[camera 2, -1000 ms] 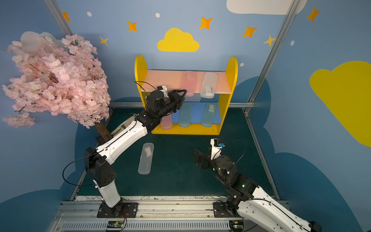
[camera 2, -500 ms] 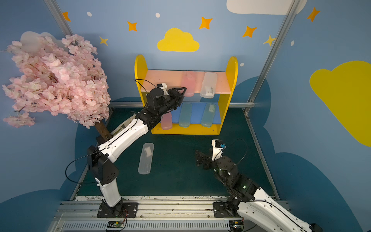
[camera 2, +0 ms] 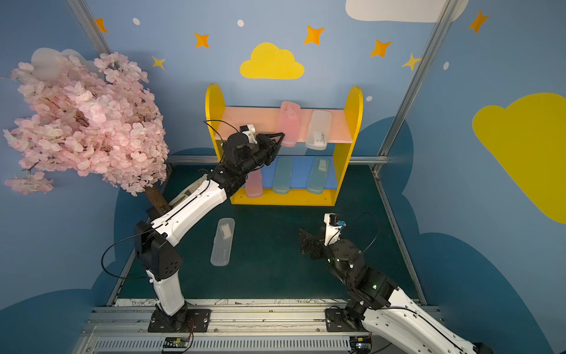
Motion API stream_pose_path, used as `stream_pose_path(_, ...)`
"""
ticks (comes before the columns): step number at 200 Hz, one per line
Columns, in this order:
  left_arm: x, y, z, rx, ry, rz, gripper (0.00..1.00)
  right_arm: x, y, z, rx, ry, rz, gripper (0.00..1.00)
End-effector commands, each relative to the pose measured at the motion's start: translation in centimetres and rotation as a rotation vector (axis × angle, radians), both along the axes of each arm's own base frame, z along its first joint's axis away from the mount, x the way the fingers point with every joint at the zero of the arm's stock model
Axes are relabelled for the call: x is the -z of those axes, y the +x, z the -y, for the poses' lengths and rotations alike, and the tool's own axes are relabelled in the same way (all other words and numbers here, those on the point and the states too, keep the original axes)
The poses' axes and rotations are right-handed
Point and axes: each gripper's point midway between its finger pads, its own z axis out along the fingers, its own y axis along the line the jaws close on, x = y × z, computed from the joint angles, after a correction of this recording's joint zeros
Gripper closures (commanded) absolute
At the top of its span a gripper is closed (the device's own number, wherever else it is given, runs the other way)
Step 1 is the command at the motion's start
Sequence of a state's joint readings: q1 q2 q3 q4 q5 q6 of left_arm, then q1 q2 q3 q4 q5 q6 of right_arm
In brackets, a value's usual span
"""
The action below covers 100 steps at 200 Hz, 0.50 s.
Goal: Remove the pencil cases from the shelf
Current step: Pick up the pencil case from the shelf.
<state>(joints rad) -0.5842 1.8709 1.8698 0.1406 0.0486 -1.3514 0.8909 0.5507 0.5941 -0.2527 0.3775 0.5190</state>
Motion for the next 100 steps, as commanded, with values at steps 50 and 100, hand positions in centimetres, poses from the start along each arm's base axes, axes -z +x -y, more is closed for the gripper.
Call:
stream_pose_path(50,-2.3,-6.6,-2.1,0.113,-0.006,0.141,0.92,-1.5,-0.7,-0.4,-0.053,0.051,0.030,0.01)
stream_pose_path(100,0.3,-13.2,-6.8,0.094,0.014,0.148,0.93,-2.8,-1.3,-2.8,-0.157,0.151,0.023,0.01)
